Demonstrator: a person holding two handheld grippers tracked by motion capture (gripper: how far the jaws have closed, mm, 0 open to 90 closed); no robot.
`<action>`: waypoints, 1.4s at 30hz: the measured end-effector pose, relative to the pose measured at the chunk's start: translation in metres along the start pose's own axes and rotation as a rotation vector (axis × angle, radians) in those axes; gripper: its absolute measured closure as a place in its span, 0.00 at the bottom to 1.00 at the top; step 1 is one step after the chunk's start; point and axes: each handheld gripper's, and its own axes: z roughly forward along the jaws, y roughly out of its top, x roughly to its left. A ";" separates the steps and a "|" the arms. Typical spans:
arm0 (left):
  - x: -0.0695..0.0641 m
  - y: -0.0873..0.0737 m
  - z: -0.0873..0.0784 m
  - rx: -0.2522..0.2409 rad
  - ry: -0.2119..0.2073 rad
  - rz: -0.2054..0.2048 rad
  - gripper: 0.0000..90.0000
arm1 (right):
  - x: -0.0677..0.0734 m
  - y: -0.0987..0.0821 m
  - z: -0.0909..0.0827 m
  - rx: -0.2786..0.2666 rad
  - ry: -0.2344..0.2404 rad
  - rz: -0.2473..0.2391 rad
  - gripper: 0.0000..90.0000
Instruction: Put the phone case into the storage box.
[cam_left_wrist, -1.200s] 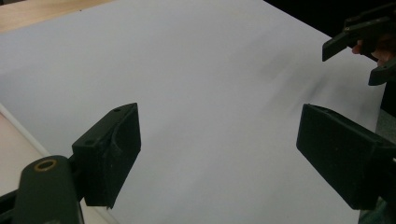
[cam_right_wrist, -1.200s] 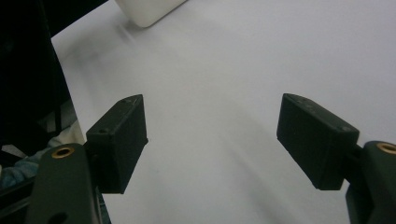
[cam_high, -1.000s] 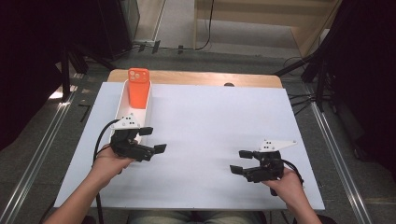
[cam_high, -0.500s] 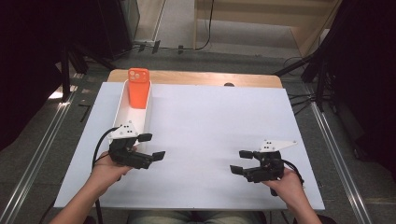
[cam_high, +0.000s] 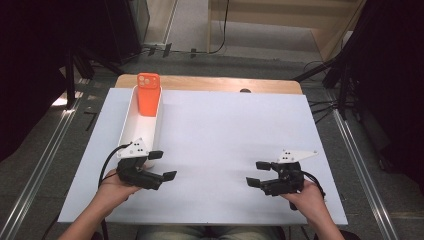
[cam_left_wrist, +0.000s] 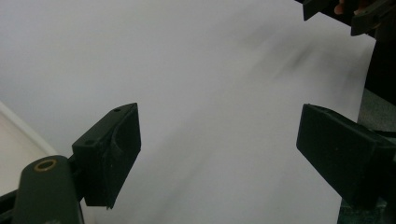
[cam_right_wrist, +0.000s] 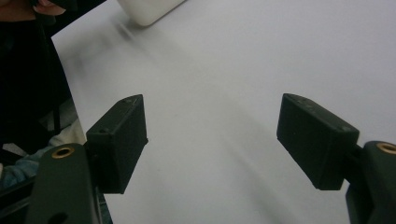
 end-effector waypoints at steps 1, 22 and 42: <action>0.000 -0.001 0.000 0.002 -0.002 0.002 0.15 | 0.000 0.000 0.000 0.000 -0.001 -0.001 0.26; 0.003 -0.023 -0.005 0.035 0.006 -0.007 0.15 | -0.001 -0.001 0.000 0.007 0.000 0.003 0.26; 0.008 -0.026 -0.006 0.034 0.010 -0.015 0.15 | -0.001 -0.001 0.001 0.009 0.001 -0.002 0.26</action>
